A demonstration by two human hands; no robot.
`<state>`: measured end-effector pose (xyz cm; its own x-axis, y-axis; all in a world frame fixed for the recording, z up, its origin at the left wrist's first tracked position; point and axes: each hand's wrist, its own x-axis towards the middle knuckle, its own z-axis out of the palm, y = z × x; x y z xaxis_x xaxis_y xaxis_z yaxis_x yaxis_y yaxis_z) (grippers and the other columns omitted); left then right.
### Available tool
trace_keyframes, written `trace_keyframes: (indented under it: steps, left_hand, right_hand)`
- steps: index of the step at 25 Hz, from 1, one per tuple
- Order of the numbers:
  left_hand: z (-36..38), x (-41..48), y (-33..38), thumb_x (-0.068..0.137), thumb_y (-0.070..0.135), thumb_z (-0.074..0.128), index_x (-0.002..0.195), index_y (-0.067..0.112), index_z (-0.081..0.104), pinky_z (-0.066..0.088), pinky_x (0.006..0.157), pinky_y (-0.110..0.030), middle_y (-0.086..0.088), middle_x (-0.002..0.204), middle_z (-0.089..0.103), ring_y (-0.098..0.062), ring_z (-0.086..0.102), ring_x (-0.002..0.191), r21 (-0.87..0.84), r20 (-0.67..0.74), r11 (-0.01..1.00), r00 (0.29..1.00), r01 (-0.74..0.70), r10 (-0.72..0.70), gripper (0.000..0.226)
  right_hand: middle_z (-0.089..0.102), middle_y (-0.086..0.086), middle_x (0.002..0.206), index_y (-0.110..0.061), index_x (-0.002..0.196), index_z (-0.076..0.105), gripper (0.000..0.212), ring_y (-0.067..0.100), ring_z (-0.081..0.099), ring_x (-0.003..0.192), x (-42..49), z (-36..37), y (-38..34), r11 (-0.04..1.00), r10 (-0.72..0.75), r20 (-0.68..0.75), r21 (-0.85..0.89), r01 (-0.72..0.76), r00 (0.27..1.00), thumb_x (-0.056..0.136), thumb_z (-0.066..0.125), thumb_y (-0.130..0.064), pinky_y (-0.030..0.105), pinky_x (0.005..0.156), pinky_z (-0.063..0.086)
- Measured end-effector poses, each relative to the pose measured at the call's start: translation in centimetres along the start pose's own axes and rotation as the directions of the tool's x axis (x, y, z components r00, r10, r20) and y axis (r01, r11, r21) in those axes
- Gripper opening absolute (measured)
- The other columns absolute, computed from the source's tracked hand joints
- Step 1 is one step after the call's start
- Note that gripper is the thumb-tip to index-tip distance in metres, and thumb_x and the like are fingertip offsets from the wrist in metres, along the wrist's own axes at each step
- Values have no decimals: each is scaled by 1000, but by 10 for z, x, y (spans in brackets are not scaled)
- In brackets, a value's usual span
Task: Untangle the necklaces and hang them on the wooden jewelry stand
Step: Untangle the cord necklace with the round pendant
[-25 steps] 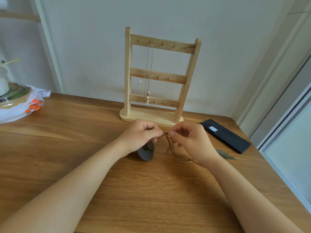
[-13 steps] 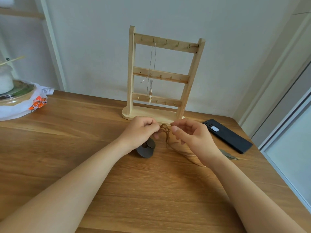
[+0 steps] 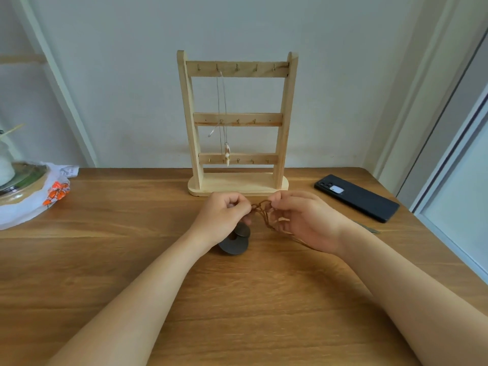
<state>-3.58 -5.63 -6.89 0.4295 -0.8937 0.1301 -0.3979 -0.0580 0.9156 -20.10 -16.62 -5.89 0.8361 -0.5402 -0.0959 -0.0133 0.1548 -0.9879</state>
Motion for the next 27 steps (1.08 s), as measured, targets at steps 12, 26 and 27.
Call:
trace_keyframes:
  steps: [12, 26, 27]
  left_hand:
    - [-4, 5, -9, 95, 16, 57, 78, 13, 71, 40, 58, -23, 9, 61, 65, 5, 53, 52, 82, -94, 995, 994, 58, -50, 22]
    - [-13, 10, -8, 95, 17, 66, 96, 16, 74, 46, 76, -26, 2, 75, 71, -8, 58, 69, -232, -86, 972, 995, 35, -56, 9]
    - [-16, 10, -4, 97, 16, 63, 90, 14, 72, 45, 78, -28, 1, 73, 67, -12, 56, 70, -305, -86, 952, 996, 11, -39, 12]
  right_hand:
    - [46, -7, 60, -15, 90, 66, 13, 11, 50, 65, -15, -33, -34, 754, -200, -93, 621, 214, 975, 90, 64, -28, 30, 86, 40]
    - [47, 3, 70, -13, 72, 54, 26, 14, 45, 55, -16, -60, -28, 865, -237, -388, 332, 375, 891, 97, 55, -20, 25, 50, 41]
    - [50, 6, 69, -12, 66, 53, 33, 18, 49, 58, -16, -53, -27, 908, -260, -356, 225, 353, 898, 97, 55, -21, 28, 56, 45]
